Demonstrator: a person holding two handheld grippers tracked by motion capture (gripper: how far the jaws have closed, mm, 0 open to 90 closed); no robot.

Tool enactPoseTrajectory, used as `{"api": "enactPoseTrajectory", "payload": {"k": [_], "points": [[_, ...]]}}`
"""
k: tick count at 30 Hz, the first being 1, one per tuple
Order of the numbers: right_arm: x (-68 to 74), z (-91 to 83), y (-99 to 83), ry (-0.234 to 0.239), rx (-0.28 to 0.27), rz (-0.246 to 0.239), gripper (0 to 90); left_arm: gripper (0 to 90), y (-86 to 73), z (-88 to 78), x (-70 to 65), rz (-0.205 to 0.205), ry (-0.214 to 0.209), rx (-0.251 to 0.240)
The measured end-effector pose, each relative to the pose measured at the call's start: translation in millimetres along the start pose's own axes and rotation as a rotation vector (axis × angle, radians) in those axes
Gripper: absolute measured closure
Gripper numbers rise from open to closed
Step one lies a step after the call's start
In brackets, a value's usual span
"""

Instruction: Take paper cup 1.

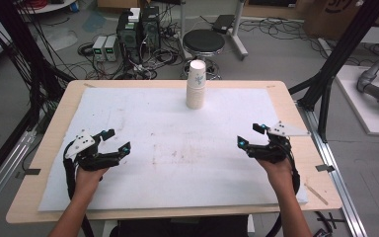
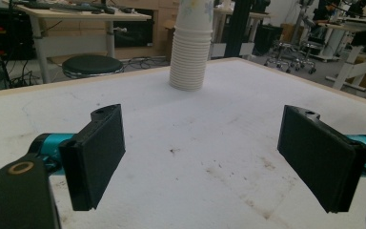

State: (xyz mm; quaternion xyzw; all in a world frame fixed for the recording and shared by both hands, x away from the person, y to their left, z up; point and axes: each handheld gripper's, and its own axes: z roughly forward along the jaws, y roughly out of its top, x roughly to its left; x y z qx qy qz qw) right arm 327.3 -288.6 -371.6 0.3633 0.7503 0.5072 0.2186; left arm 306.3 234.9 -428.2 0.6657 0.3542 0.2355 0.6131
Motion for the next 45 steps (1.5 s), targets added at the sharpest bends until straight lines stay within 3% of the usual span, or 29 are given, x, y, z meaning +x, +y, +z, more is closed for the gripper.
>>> {"api": "enactPoseTrajectory", "payload": {"k": [2,5,9,10,13,18,23,33,37,40,45], "points": [[0.0,2.7,5.1,0.007,0.001,-0.005,19.5,16.1,0.0,0.0,-0.3,0.002,-0.002,0.002],[-1.9,18.0,33.9,0.03,0.001,-0.015,19.5,16.1,-0.3,0.0,-0.3,-0.002,-0.003,0.001],[-5.1,29.0,51.2,0.035,0.018,-0.018,19.5,16.1,-0.8,-0.2,0.0,-0.007,-0.005,0.0],[-7.3,36.6,62.5,0.036,0.018,-0.029,19.5,16.1,-0.8,-0.2,0.2,-0.006,-0.006,0.001],[-7.6,43.3,72.5,0.044,0.025,-0.033,19.5,16.1,-1.2,0.2,0.3,-0.009,-0.005,0.0],[-10.6,71.6,104.6,0.052,0.056,-0.053,19.5,16.1,-1.6,1.0,0.9,-0.013,-0.008,0.0],[-11.1,88.6,121.0,0.05,0.07,-0.068,19.5,16.1,-2.4,1.3,1.7,-0.018,-0.008,0.002],[-20.1,132.8,155.9,0.022,0.111,-0.079,19.5,16.1,-3.3,1.9,3.0,-0.03,-0.01,-0.004],[-23.8,155.1,179.0,-0.001,0.132,-0.092,19.5,16.1,-3.8,2.2,3.1,-0.03,-0.015,0.001],[-26.8,161.8,185.4,-0.013,0.133,-0.084,19.5,16.1,-4.3,2.4,3.1,-0.034,-0.015,0.0],[-32.2,182.5,197.5,-0.039,0.18,-0.074,19.5,16.1,-4.7,1.6,4.9,-0.035,-0.015,0.002]]}}
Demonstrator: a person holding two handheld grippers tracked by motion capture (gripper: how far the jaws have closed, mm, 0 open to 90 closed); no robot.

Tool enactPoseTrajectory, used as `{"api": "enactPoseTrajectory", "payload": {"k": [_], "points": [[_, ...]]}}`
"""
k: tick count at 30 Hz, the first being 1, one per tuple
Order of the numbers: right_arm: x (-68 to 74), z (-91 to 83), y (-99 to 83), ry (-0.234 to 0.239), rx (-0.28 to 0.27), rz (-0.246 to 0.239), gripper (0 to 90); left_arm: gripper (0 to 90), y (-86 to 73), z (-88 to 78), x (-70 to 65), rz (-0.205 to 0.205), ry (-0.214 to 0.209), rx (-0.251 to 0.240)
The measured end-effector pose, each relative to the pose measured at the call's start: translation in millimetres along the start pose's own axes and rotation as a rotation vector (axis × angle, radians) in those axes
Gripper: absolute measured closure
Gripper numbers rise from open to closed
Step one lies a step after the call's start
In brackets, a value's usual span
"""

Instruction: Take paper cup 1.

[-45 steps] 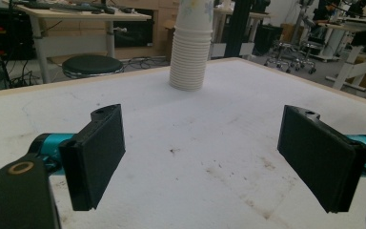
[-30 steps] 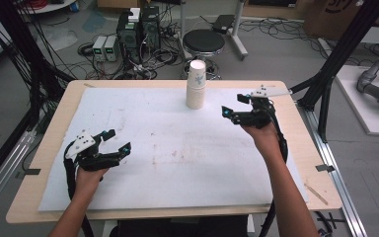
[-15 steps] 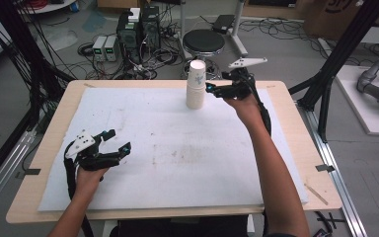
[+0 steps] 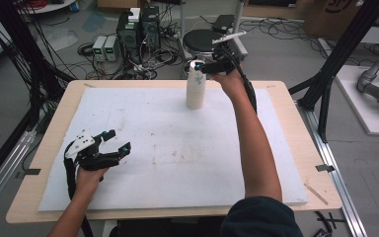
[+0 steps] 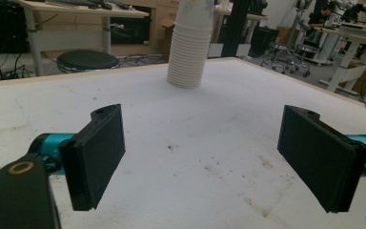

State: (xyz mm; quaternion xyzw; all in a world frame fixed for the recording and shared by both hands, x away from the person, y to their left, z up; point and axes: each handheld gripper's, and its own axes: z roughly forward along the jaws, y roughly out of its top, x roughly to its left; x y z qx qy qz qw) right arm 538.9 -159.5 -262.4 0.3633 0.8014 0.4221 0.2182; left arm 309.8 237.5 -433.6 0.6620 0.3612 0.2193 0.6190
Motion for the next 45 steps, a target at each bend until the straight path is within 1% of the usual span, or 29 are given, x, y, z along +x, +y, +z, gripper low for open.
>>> {"api": "enactPoseTrajectory", "payload": {"k": [1,2,3,4,5,7,8,9,11,15,18,21,22,23,24,26,27,30,32,33,34,37,38,39,40,42,43,44,45], "points": [[0.0,0.0,0.0,0.0,0.0,0.0,19.5,16.1,-0.3,-0.1,0.1,-0.004,0.001,-0.002],[-0.6,8.2,3.4,-0.004,0.021,0.001,19.5,16.1,-0.4,-0.1,0.3,-0.004,0.001,-0.002],[-0.6,8.2,3.4,-0.004,0.021,0.001,19.5,16.1,-0.6,0.1,0.3,-0.004,0.001,-0.003],[-2.2,17.7,5.2,-0.008,0.05,0.01,19.5,16.1,-0.6,0.1,0.4,-0.003,0.001,-0.001],[-2.2,17.7,5.2,-0.008,0.05,0.01,19.5,16.1,-0.6,0.0,0.3,-0.005,0.001,0.0],[-3.1,28.1,5.7,-0.016,0.077,0.024,19.5,16.1,-0.7,0.1,-0.1,-0.006,-0.003,0.001],[-3.2,36.2,4.3,-0.01,0.082,0.038,19.6,16.1,-0.7,0.1,-0.2,-0.007,-0.004,0.0],[-3.2,36.2,4.3,-0.01,0.082,0.038,19.6,16.1,-0.7,0.1,-0.2,-0.004,-0.006,0.0],[-3.0,43.6,2.2,-0.021,0.1,0.041,19.5,16.1,-0.8,-0.1,0.2,-0.005,-0.002,-0.002],[-3.4,57.6,-2.0,-0.014,0.134,0.065,19.5,16.1,-1.3,-0.8,0.8,-0.009,-0.002,-0.003],[-2.9,60.6,-2.5,-0.008,0.135,0.073,19.6,16.1,-1.4,-1.1,1.2,-0.014,0.001,-0.005],[-3.6,64.4,-3.6,-0.003,0.144,0.078,20.1,16.1,-1.4,-1.3,1.7,-0.009,0.002,-0.003],[-3.6,66.2,-4.5,0.0,0.155,0.077,25.1,16.2,-1.4,-1.4,1.7,-0.01,0.002,-0.002],[-3.6,66.2,-4.5,0.0,0.155,0.077,25.1,16.2,-1.4,-1.4,1.8,-0.01,0.002,-0.002],[-3.4,66.6,-4.5,0.015,0.154,0.075,29.1,16.2,-1.5,-1.5,2.0,-0.011,0.004,0.0],[-3.0,66.4,-4.1,0.011,0.151,0.076,29.4,16.2,-1.5,-1.5,2.0,-0.012,0.005,0.002],[-2.8,65.8,-3.5,0.006,0.148,0.071,33.1,16.2,-1.5,-1.5,2.0,-0.012,0.005,0.002],[-3.2,64.0,-2.8,-0.002,0.144,0.073,33.9,16.2,-1.6,-1.5,1.7,-0.014,0.005,0.003],[-3.6,61.4,-1.6,-0.011,0.136,0.064,34.6,16.3,-1.6,-1.5,1.7,-0.015,0.004,0.003],[-3.3,59.7,-0.7,-0.018,0.133,0.071,34.7,16.3,-1.6,-1.5,1.7,-0.016,0.004,0.002],[-3.6,58.4,0.0,-0.013,0.125,0.067,34.8,16.3,-1.6,-1.5,1.9,-0.014,0.003,0.001],[-4.1,50.6,4.8,-0.019,0.09,0.071,35.0,16.3,-1.7,-1.4,1.8,-0.015,0.005,0.001],[-4.1,48.0,7.2,-0.019,0.088,0.066,35.2,16.3,-1.6,-1.6,1.9,-0.013,0.002,0.006],[-3.3,45.0,10.1,-0.019,0.083,0.055,35.4,16.3,-1.8,-1.2,1.7,-0.013,0.003,0.004],[-1.0,38.3,17.2,-0.014,0.072,0.041,35.6,16.3,-1.8,-1.0,1.9,-0.01,0.001,0.004],[0.3,35.4,20.1,-0.012,0.066,0.036,35.7,16.3,-1.7,-1.2,1.7,-0.011,0.0,0.004],[4.3,26.2,28.4,-0.017,0.055,0.017,35.8,16.3,-1.7,-1.2,1.7,-0.013,-0.001,0.001],[5.9,21.8,31.4,-0.019,0.045,0.009,35.8,16.3,-1.7,-1.2,1.3,-0.019,-0.003,-0.004],[6.7,17.0,34.0,-0.017,0.037,0.007,35.9,16.3,-1.5,-1.7,1.2,-0.017,-0.004,-0.002]]}}
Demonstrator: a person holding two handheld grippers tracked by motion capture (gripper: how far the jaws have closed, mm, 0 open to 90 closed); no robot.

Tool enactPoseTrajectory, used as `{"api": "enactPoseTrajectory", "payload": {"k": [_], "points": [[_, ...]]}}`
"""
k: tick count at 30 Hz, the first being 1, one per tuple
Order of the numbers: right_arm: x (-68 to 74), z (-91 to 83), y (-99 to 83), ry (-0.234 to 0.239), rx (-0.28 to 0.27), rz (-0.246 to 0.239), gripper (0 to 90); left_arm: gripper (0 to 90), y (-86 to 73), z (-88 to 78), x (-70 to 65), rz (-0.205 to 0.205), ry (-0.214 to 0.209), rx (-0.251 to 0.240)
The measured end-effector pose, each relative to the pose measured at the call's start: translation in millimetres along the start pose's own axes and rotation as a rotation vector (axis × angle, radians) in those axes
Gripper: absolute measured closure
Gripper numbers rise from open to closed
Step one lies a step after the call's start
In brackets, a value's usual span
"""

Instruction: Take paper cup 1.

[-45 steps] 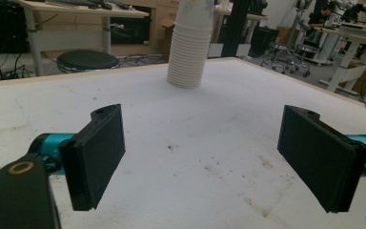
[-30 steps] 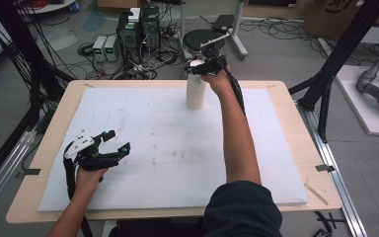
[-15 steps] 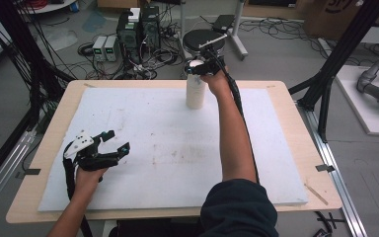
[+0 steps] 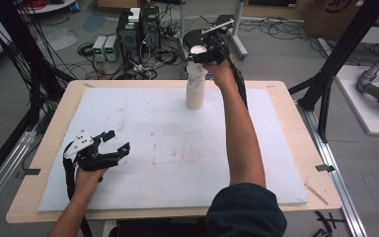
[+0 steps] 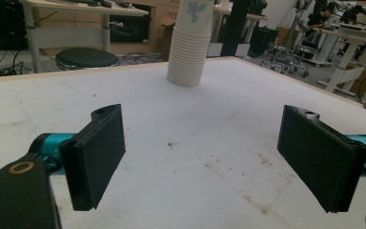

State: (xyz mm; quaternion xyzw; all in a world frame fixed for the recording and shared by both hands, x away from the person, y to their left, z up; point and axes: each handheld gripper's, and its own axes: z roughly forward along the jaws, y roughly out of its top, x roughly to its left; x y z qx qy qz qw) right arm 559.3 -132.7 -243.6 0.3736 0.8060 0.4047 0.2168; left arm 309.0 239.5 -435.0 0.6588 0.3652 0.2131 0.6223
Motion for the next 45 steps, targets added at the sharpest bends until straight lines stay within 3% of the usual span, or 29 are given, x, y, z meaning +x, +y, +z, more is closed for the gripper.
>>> {"api": "enactPoseTrajectory", "payload": {"k": [5,8,9,12,17,23,25,27,31,33,35,36,39,45], "points": [[4.2,-21.4,7.6,-0.003,-0.025,-0.036,36.1,16.3,0.3,-0.4,-1.3,0.01,0.003,0.001],[6.9,-40.9,10.4,0.0,-0.06,-0.045,36.2,16.3,0.5,-0.6,-1.8,0.011,0.001,0.0],[9.3,-54.9,10.0,0.009,-0.079,-0.048,36.3,16.3,0.6,-0.6,-1.9,0.013,0.0,-0.003],[11.7,-68.2,6.7,0.012,-0.093,-0.064,36.4,16.3,0.9,-0.5,-2.5,0.011,-0.005,-0.004],[8.9,-100.3,-15.0,0.039,-0.114,-0.06,36.4,15.8,2.0,1.2,-5.7,0.003,-0.037,-0.007],[5.2,-118.3,-35.5,0.052,-0.117,-0.058,36.5,15.7,3.6,3.3,-11.4,0.025,-0.046,-0.011],[5.0,-128.6,-50.9,0.077,-0.127,-0.049,36.4,15.7,3.4,4.0,-12.2,0.024,-0.06,-0.009],[5.2,-130.6,-54.9,0.084,-0.131,-0.051,36.4,15.7,3.2,4.7,-13.1,0.023,-0.068,-0.008],[10.4,-138.3,-88.0,0.127,-0.129,-0.041,36.4,15.8,2.5,5.9,-14.7,0.03,-0.081,-0.003],[11.5,-138.8,-94.5,0.138,-0.126,-0.043,36.4,15.8,2.1,6.3,-15.4,0.031,-0.09,-0.002],[18.3,-139.3,-113.6,0.171,-0.118,-0.052,36.4,15.8,1.2,7.0,-16.8,0.035,-0.099,-0.002],[18.3,-139.3,-113.6,0.171,-0.118,-0.052,36.4,15.8,1.0,7.4,-17.1,0.046,-0.105,0.0],[28.9,-137.8,-134.3,0.187,-0.109,-0.1,36.4,15.7,0.8,8.3,-18.8,0.054,-0.114,0.004],[39.7,-135.6,-161.5,0.236,-0.115,-0.089,36.3,15.7,0.2,11.7,-24.0,0.055,-0.143,-0.001]]}}
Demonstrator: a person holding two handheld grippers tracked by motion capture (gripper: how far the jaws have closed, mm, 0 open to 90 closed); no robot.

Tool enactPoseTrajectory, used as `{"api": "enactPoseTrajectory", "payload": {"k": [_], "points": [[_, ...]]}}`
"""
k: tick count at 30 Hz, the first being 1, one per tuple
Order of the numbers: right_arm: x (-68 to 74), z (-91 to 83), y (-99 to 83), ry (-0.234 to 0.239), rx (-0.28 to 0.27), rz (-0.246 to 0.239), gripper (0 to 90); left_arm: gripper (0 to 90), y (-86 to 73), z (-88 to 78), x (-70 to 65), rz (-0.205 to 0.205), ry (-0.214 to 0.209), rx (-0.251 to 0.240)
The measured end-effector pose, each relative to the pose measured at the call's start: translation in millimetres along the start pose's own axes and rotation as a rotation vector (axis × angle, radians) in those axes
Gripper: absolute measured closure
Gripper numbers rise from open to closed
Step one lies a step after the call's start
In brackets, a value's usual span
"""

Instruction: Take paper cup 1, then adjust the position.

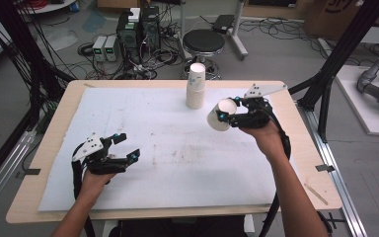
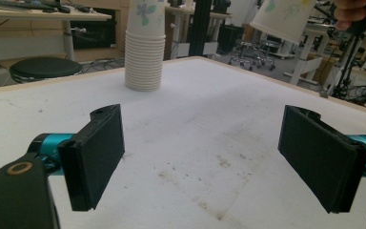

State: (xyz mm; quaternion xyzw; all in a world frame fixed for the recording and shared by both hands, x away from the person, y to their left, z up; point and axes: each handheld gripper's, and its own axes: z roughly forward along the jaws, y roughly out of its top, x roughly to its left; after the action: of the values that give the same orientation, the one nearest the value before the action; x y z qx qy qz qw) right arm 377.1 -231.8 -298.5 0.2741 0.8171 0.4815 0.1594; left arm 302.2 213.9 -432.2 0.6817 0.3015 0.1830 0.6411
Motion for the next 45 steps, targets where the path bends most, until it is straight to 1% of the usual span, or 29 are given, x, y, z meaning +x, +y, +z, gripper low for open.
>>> {"api": "enactPoseTrajectory", "payload": {"k": [1,2,3,4,6,8,9,11,12,14,16,18,20,22,25,27,29,30,31,32,33,35,38,40,43,45], "points": [[4.7,1.1,-9.7,0.007,0.0,-0.011,36.3,15.7,-0.2,0.5,-1.1,0.002,-0.006,-0.002],[4.7,1.1,-9.7,0.007,0.0,-0.011,36.3,15.7,-0.2,0.9,-1.7,0.008,-0.009,-0.002],[6.9,1.8,-14.4,0.01,0.0,-0.012,36.3,15.7,-0.1,1.3,-2.4,0.007,-0.013,-0.001],[10.9,3.4,-22.7,0.012,0.003,-0.016,36.2,15.7,0.0,2.1,-3.5,0.008,-0.015,-0.004],[11.9,4.3,-25.2,0.012,0.005,-0.021,36.2,15.7,0.6,2.4,-4.9,0.012,-0.027,-0.004],[14.4,6.7,-30.4,0.018,0.017,-0.017,36.0,15.7,0.7,3.3,-6.4,0.018,-0.029,-0.005],[15.4,7.6,-32.5,0.025,0.014,-0.015,35.9,15.7,0.9,3.9,-6.7,0.02,-0.03,-0.006],[16.1,7.4,-32.8,0.028,0.013,-0.012,35.9,15.7,1.5,4.8,-7.2,0.021,-0.03,-0.008],[16.8,6.9,-32.8,0.04,0.015,-0.018,35.8,15.7,2.0,5.4,-7.2,0.021,-0.033,-0.01],[17.3,6.5,-32.5,0.041,0.011,-0.019,35.8,15.7,2.9,6.5,-7.4,0.027,-0.036,-0.015],[18.3,5.7,-33.1,0.047,0.004,-0.019,35.8,15.7,3.3,6.9,-8.5,0.026,-0.045,-0.019],[20.3,5.2,-34.7,0.05,0.002,-0.023,35.8,15.7,3.2,7.0,-8.8,0.034,-0.052,-0.014],[22.2,5.8,-36.9,0.061,-0.001,-0.024,35.7,15.7,2.7,7.8,-9.3,0.025,-0.077,-0.015],[24.9,7.4,-40.1,0.071,-0.006,-0.021,35.6,15.7,2.4,8.9,-10.0,0.028,-0.086,-0.008],[27.2,9.8,-42.7,0.08,-0.005,-0.027,35.6,15.9,2.1,11.6,-12.2,0.046,-0.104,0.007],[29.5,12.0,-45.7,0.09,-0.007,-0.031,35.6,15.9,2.3,13.8,-14.2,0.068,-0.117,0.014],[33.0,13.7,-49.9,0.102,-0.012,-0.032,35.6,15.9,2.5,16.2,-17.1,0.085,-0.13,0.024],[37.5,15.3,-54.4,0.109,-0.015,-0.035,35.6,15.9,2.2,17.4,-19.2,0.089,-0.131,0.033],[37.5,15.3,-54.4,0.109,-0.015,-0.035,35.6,15.9,1.9,18.4,-20.7,0.083,-0.138,0.042],[38.8,16.0,-55.9,0.114,-0.017,-0.04,35.6,15.9,1.5,20.4,-22.7,0.061,-0.158,0.06],[40.7,16.6,-58.4,0.117,-0.019,-0.045,35.6,15.7,1.0,22.1,-24.2,0.048,-0.166,0.071],[43.4,17.5,-61.5,0.128,-0.021,-0.046,35.7,15.7,0.9,25.0,-27.6,0.042,-0.179,0.087],[46.9,19.2,-62.9,0.153,-0.019,-0.046,35.7,15.7,2.9,30.5,-33.5,0.055,-0.217,0.084],[48.4,20.7,-61.9,0.167,-0.012,-0.054,35.7,15.7,5.4,34.1,-37.6,0.067,-0.233,0.083],[51.7,20.7,-60.9,0.191,-0.018,-0.048,35.7,15.9,8.0,39.8,-42.4,0.076,-0.26,0.079],[52.5,21.1,-61.0,0.199,-0.019,-0.052,35.7,15.9,9.3,43.6,-45.1,0.087,-0.276,0.08]]}}
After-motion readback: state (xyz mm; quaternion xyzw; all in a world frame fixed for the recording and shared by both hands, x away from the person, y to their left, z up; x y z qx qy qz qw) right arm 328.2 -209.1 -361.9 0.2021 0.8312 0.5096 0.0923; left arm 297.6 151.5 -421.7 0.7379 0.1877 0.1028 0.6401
